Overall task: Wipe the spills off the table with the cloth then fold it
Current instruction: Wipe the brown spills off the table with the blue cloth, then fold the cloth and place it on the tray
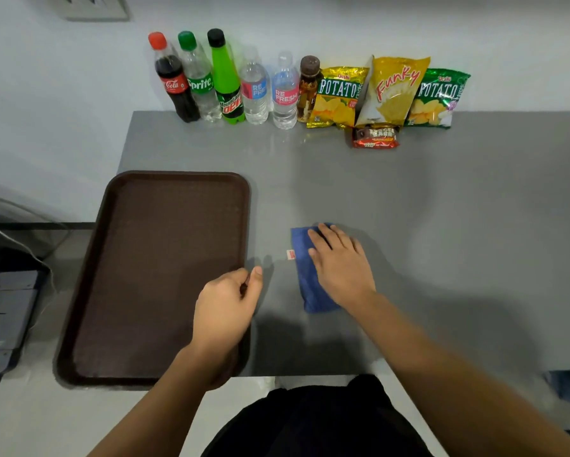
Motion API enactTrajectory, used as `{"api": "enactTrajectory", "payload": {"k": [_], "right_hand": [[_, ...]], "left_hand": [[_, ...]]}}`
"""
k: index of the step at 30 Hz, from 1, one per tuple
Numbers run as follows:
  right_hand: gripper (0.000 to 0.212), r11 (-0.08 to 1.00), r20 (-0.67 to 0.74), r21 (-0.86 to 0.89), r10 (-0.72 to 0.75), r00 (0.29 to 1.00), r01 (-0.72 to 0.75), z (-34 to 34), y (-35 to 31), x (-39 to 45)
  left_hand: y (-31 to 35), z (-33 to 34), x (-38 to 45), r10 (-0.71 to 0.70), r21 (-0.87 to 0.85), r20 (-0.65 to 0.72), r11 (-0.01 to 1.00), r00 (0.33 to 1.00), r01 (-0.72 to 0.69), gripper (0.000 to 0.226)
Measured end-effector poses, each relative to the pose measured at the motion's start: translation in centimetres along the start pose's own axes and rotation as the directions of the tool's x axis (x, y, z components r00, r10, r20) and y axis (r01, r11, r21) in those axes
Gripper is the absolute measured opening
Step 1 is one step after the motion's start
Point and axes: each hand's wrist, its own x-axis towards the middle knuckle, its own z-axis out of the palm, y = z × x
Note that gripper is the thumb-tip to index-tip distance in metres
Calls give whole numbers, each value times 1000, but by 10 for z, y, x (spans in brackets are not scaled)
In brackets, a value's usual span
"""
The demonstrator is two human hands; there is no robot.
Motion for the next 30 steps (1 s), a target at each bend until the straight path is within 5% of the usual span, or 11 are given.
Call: {"api": "enactTrajectory", "payload": {"k": [10, 19, 27, 30], "right_hand": [[38, 991, 82, -134, -3, 997, 14, -37, 6, 18], [33, 977, -60, 199, 83, 995, -70, -80, -20, -19], [30, 831, -7, 548, 117, 993, -94, -116, -65, -47], [23, 740, 18, 662, 145, 989, -120, -120, -89, -58]], "left_hand": [[-8, -13, -18, 113, 76, 48, 990, 992, -116, 52], [-1, -5, -28, -120, -207, 219, 964, 968, 167, 13], [-3, -1, -31, -292, -605, 291, 682, 911, 412, 84], [-3, -11, -31, -256, -754, 395, 458, 882, 471, 76]]}}
